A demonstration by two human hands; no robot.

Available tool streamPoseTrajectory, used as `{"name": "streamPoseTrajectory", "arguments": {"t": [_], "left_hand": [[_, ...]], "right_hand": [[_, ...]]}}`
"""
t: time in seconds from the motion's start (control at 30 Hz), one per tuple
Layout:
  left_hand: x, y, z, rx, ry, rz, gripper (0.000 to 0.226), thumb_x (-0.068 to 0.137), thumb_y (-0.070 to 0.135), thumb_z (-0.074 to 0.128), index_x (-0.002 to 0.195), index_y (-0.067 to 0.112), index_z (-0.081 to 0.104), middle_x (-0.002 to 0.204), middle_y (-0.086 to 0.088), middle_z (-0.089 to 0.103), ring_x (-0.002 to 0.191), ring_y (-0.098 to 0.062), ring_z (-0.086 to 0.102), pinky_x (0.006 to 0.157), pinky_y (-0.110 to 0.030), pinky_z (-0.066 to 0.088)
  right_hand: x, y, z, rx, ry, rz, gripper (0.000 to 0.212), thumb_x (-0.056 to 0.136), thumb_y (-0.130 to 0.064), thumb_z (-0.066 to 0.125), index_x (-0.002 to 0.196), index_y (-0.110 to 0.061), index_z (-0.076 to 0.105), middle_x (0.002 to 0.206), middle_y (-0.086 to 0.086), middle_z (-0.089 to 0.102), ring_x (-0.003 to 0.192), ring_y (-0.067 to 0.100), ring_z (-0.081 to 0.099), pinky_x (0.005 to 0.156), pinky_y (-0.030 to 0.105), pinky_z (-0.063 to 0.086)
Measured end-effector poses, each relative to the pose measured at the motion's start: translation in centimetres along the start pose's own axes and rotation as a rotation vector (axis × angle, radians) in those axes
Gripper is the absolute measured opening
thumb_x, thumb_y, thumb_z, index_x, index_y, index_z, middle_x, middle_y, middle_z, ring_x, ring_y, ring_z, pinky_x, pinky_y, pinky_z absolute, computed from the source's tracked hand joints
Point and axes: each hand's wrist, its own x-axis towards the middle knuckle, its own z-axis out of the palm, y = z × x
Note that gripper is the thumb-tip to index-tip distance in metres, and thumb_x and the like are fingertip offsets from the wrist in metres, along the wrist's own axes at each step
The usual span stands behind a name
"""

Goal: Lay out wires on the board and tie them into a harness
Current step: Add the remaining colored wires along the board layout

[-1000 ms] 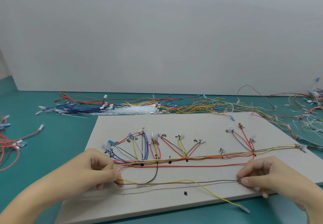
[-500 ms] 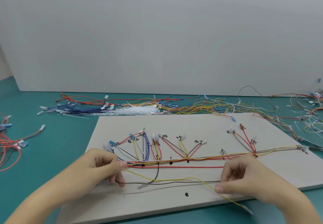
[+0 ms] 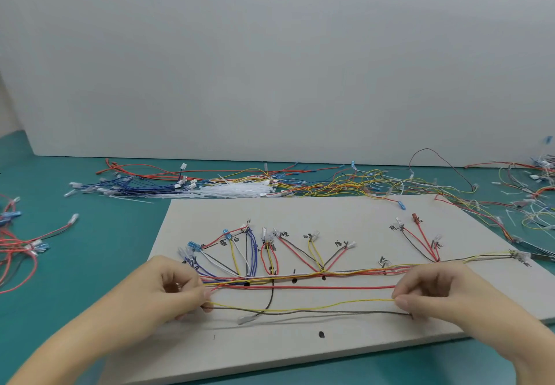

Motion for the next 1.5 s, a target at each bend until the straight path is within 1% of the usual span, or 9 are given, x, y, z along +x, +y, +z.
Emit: {"name": "streamPoseTrajectory", "arguments": {"t": [0.3,0.53,0.8,0.9,1.0,1.17,1.27,1.37,1.5], "left_hand": [[-0.4,-0.1,0.1,0.081,0.023,0.039,0.042,0.063,0.047,0.067,0.040,0.019,0.045,0.077,-0.004,0.071,0.077,-0.035,0.059,0.063,-0.029,0.044],[-0.7,0.3,0.3,0.109,-0.030,0.044,0.039,0.063,0.047,0.067,0.038,0.020,0.053,0.076,-0.002,0.071,0.082,-0.010,0.058,0.065,-0.018,0.043],[-0.8,0.4,0.2,0.143,-0.024,0.011,0.044,0.062,0.044,0.068,0.042,0.008,0.054,0.079,0.001,0.073,0.090,-0.008,0.058,0.072,-0.022,0.047],[-0.7,0.4,0.0,0.140,0.003,-0.014,0.043,0.069,0.026,0.075,0.046,-0.001,0.051,0.081,0.000,0.074,0.087,-0.009,0.061,0.072,-0.029,0.052],[-0.6,0.2,0.1,0.169,0.020,-0.021,0.046,0.077,0.005,0.075,0.040,0.006,0.047,0.081,-0.001,0.074,0.085,-0.009,0.060,0.064,-0.030,0.054],[-0.6,-0.2,0.6,0.227,0.050,-0.004,0.050,0.074,0.004,0.073,0.040,0.016,0.038,0.078,0.003,0.074,0.086,-0.009,0.058,0.062,-0.024,0.050],[-0.9,-0.1,0.6,0.283,0.059,0.044,0.046,0.074,0.009,0.073,0.046,0.012,0.036,0.077,0.010,0.073,0.092,-0.010,0.055,0.071,-0.029,0.049],[-1.2,-0.1,0.6,0.282,0.078,0.086,0.043,0.071,0.021,0.071,0.050,0.010,0.036,0.077,0.010,0.073,0.093,-0.011,0.054,0.071,-0.030,0.048],[-1.2,-0.7,0.8,0.259,0.100,0.098,0.047,0.073,0.009,0.075,0.048,0.009,0.035,0.077,0.009,0.073,0.092,-0.012,0.054,0.070,-0.025,0.045]], "right_hand": [[-0.2,1.6,-1.5,0.133,0.048,0.106,0.010,0.077,0.008,0.068,0.078,0.002,0.076,0.058,0.019,0.062,0.047,0.016,0.056,0.043,0.023,0.046],[-0.5,2.0,-1.8,0.169,0.110,0.158,0.015,0.075,0.015,0.068,0.077,0.002,0.076,0.064,0.030,0.063,0.045,0.022,0.057,0.040,0.023,0.045],[-0.1,2.2,-1.7,0.077,0.066,0.167,0.021,0.079,0.014,0.067,0.088,-0.004,0.072,0.066,0.014,0.062,0.054,0.023,0.059,0.034,0.021,0.035],[-0.1,2.2,-1.7,0.091,0.052,0.166,0.022,0.076,0.013,0.069,0.084,-0.007,0.074,0.069,0.014,0.064,0.054,0.022,0.056,0.035,0.020,0.034],[-0.2,2.6,-1.6,0.123,0.085,0.170,0.023,0.074,0.013,0.071,0.084,-0.008,0.074,0.073,0.013,0.065,0.053,0.023,0.056,0.035,0.020,0.034],[-0.5,2.4,-1.3,0.121,0.097,0.163,0.025,0.074,0.015,0.070,0.083,-0.008,0.074,0.077,0.010,0.065,0.051,0.019,0.054,0.036,0.020,0.035],[-0.5,1.8,-0.4,-0.150,0.147,0.105,0.036,0.078,0.011,0.065,0.086,-0.023,0.074,0.086,0.001,0.063,0.054,0.007,0.049,0.049,0.015,0.038],[0.0,0.3,1.9,-0.407,0.232,-0.036,0.044,0.078,0.000,0.061,0.092,-0.042,0.065,0.098,-0.014,0.058,0.094,-0.003,0.047,0.074,0.008,0.034],[1.2,-2.3,6.9,-0.417,0.097,-0.329,0.019,0.080,-0.020,0.070,0.082,-0.039,0.071,0.096,-0.021,0.057,0.107,-0.003,0.044,0.088,0.008,0.028]]}}
